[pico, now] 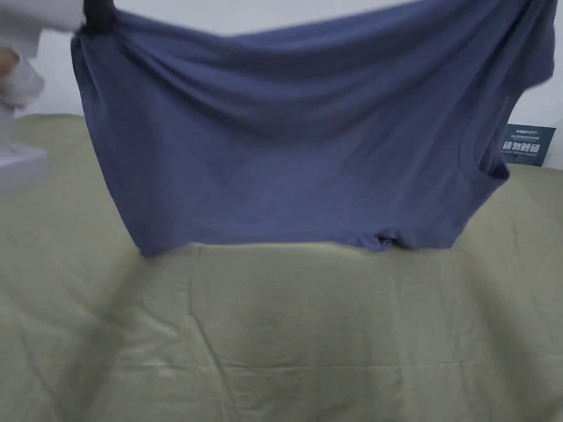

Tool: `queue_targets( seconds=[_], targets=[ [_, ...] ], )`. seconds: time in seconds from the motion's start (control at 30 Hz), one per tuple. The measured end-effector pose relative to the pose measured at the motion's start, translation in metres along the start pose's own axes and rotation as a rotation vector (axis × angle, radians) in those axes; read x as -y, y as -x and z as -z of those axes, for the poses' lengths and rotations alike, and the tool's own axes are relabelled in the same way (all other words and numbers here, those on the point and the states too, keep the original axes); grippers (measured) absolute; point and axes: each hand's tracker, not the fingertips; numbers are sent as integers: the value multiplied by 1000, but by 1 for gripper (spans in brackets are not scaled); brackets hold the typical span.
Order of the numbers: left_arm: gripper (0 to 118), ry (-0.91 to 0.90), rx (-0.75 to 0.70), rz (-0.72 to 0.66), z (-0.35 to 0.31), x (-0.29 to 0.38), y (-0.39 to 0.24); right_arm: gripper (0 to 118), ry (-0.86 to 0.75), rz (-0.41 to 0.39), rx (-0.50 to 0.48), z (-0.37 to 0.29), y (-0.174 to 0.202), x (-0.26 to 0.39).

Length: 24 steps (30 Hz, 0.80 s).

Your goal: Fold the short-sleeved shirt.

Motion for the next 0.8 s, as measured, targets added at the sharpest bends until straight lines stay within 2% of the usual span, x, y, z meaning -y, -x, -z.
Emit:
queue_targets(
  seconds=[0.1, 0.2, 0.37, 0.5, 0.63, 0.8],
  targets=[
    [7, 19, -1, -23, -14, 41, -1, 0, 32, -45, 0, -28, 13, 40],
    [7, 34, 40, -53, -37, 82, -2, 0, 69, 22, -30, -60, 22, 78],
    [7, 27, 33, -1, -102, 148, -17, 0, 39, 48, -44, -132, 55, 137],
    [7, 30, 52, -53, -154, 196, -14, 0, 36, 86, -65, -190, 76, 172],
    [7, 43, 44, -47, -195, 244, -17, 0, 55, 122, -77, -235, 91, 211],
    [7, 140, 96, -58, -218, 298, -21, 0, 187, 188, -83, -269, 109, 268]
  ],
)
